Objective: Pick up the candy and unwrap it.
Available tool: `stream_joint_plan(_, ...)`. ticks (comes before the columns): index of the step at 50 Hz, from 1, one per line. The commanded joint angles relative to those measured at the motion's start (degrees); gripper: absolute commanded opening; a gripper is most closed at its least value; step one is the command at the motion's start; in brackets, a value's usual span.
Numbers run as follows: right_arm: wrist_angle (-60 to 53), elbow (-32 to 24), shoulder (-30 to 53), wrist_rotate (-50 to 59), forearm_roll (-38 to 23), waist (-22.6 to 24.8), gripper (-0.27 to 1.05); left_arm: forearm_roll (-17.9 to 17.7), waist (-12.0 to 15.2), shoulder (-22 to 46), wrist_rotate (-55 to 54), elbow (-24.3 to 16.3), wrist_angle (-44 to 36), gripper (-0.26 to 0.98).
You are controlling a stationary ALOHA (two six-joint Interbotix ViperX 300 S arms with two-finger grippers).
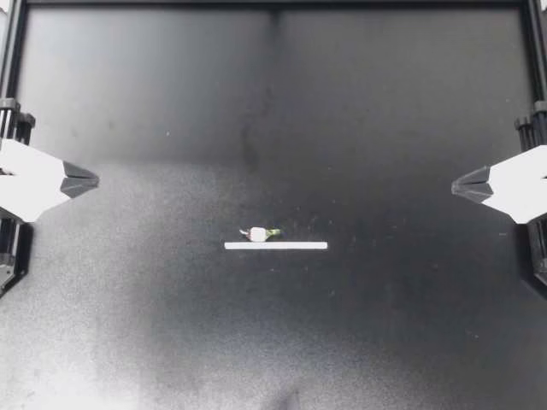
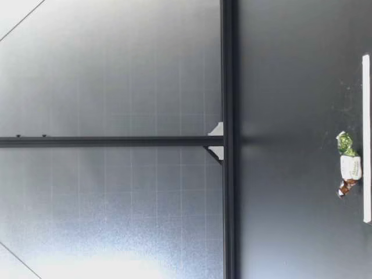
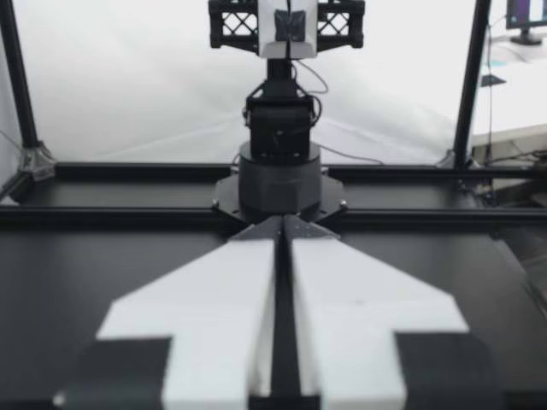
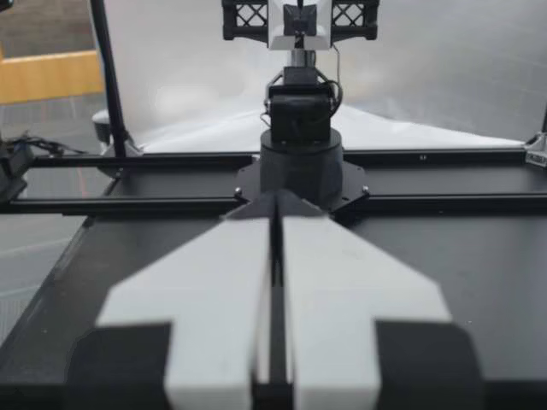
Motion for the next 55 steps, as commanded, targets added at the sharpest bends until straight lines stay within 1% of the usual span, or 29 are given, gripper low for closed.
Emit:
stream_joint_plan(1, -0.70, -1.32, 0.53, 0.26, 0.18, 0.09, -0.12, 0.00, 0.35, 0.70, 0.26, -0.18, -0.70, -0.09)
stream_joint_plan(6, -0.62, -3.87, 3.08, 0.88, 1.76, 0.09, -0.12, -0.09, 0.35, 0.70, 0.35, -0.18, -0.97, -0.10)
stream_joint_plan(14, 2.37, -10.11, 12.48, 1.14, 1.93, -1.76, -0.12, -0.09, 0.35, 0.97, 1.32, 0.18, -1.67, -0.10)
stream_joint_plan(24, 14.94, -19.07, 26.54, 1.76, 2.11, -5.62, -0.12, -0.09, 0.35, 1.32, 3.60, 0.35, -3.34, -0.10)
stream_joint_plan(29, 20.21, -23.03, 32.70, 1.67, 1.93, -5.98, -0.12, -0.09, 0.35, 1.32, 4.48, 0.62, -3.87, -0.10)
stream_joint_plan(38, 24.52, -26.81, 42.19, 1.49, 1.85, -5.98, -0.11, -0.09, 0.35, 1.41, 4.66, 1.23, -5.27, -0.10)
stream_joint_plan(43, 27.25, -29.71, 47.90, 1.23, 1.67, -5.98, -0.05, 0.00, 0.35, 1.41, 4.66, 1.49, -6.15, -0.10)
stream_joint_plan(46, 29.44, -31.64, 50.89, 0.97, 1.32, -5.98, 0.01, -0.09, 0.35, 1.41, 4.75, 1.58, -6.50, -0.10)
stream_joint_plan(52, 32.96, -34.89, 55.72, 0.88, -0.18, -5.98, 0.21, -0.09, 0.35, 1.41, 4.83, 1.67, -6.94, -0.10)
stream_joint_plan(55, 34.01, -36.30, 57.66, 0.88, -0.70, -5.80, 0.34, 0.00, 0.35, 1.41, 4.92, 1.58, -6.94, -0.10)
